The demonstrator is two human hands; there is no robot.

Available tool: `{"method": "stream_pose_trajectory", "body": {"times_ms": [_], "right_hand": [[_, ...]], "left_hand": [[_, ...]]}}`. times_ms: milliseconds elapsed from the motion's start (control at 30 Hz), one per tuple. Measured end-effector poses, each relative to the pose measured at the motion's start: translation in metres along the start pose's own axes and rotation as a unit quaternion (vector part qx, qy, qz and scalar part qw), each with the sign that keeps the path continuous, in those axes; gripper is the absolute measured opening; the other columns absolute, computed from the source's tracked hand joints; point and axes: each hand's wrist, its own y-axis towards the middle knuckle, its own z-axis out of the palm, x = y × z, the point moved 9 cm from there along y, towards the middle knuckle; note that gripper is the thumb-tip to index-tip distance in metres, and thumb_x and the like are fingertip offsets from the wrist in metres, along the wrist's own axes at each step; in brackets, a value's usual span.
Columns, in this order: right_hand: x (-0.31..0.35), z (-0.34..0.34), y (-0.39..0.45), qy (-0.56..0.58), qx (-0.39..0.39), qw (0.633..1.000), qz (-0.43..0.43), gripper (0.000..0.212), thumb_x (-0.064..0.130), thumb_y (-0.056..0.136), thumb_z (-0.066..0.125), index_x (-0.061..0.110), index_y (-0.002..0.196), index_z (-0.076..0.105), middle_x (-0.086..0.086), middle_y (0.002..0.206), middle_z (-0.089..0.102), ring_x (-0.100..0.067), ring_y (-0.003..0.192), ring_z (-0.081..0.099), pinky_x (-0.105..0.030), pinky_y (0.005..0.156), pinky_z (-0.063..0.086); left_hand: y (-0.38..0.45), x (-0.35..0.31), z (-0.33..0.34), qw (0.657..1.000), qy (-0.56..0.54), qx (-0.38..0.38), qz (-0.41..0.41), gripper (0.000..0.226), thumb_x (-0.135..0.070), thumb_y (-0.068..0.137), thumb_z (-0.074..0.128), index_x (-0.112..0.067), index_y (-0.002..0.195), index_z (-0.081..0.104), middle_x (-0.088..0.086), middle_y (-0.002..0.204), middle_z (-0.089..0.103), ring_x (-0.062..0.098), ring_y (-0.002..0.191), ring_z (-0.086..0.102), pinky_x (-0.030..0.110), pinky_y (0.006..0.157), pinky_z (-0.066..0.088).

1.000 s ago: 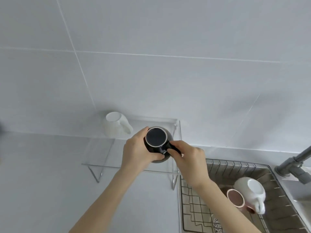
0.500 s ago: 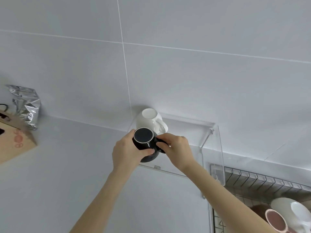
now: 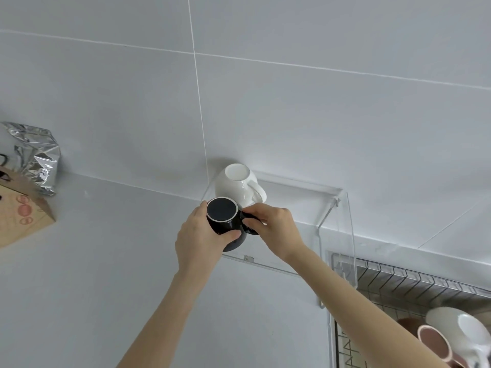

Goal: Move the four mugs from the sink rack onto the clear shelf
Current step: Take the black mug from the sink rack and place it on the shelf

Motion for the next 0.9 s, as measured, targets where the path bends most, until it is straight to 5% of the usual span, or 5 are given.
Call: {"method": "stream_pose_trajectory", "body": {"times_ms": [433,533,633,767,900], "right_hand": [[-0.002,-0.001,-0.006,0.032,0.046,0.998,0.014,0.033,0.012,0.082,0.061,0.015,0.115,0.057,-0.011,0.112,0.068,-0.025,0.105,0.062,-0.04,0.097,0.049],[-0.003,-0.027,-0.018,0.023,0.03,0.999,0.013,0.042,0.017,0.085,0.059,0.019,0.125,0.046,-0.009,0.121,0.062,-0.018,0.113,0.056,-0.03,0.101,0.043],[-0.012,-0.076,-0.042,0.036,-0.021,0.999,0.026,0.042,0.02,0.086,0.059,0.022,0.126,0.045,0.0,0.118,0.061,-0.012,0.11,0.057,-0.023,0.096,0.042],[-0.058,-0.142,-0.102,0.086,-0.12,0.984,0.096,0.038,0.015,0.084,0.061,0.026,0.119,0.05,0.004,0.111,0.062,-0.009,0.105,0.06,-0.024,0.09,0.046],[-0.137,-0.19,-0.185,0.034,-0.175,0.961,0.213,0.034,0.01,0.084,0.061,0.017,0.116,0.055,0.002,0.106,0.063,-0.014,0.099,0.06,-0.025,0.086,0.044]], "left_hand": [[-0.002,-0.005,0.008,0.996,0.068,0.055,-0.006,0.088,-0.041,0.061,0.076,-0.012,0.132,0.032,0.01,0.133,0.047,0.03,0.124,0.042,0.048,0.086,0.048],[-0.012,-0.034,0.012,0.991,0.11,0.043,0.054,0.102,-0.036,0.066,0.074,-0.006,0.141,0.012,0.021,0.153,0.008,0.033,0.143,0.008,0.047,0.109,0.031],[-0.04,-0.086,0.023,0.983,0.059,0.02,0.172,0.084,-0.03,0.07,0.072,-0.011,0.138,0.027,0.016,0.155,0.007,0.028,0.144,0.007,0.039,0.114,0.025],[-0.096,-0.14,0.068,0.957,-0.058,0.123,0.256,0.066,-0.03,0.074,0.068,-0.022,0.132,0.039,-0.002,0.152,0.024,0.01,0.139,0.024,0.014,0.102,0.021],[-0.157,-0.166,0.15,0.913,-0.076,0.29,0.278,0.064,-0.029,0.075,0.068,-0.024,0.131,0.039,-0.006,0.14,0.042,0.006,0.128,0.039,0.015,0.104,0.028]]}}
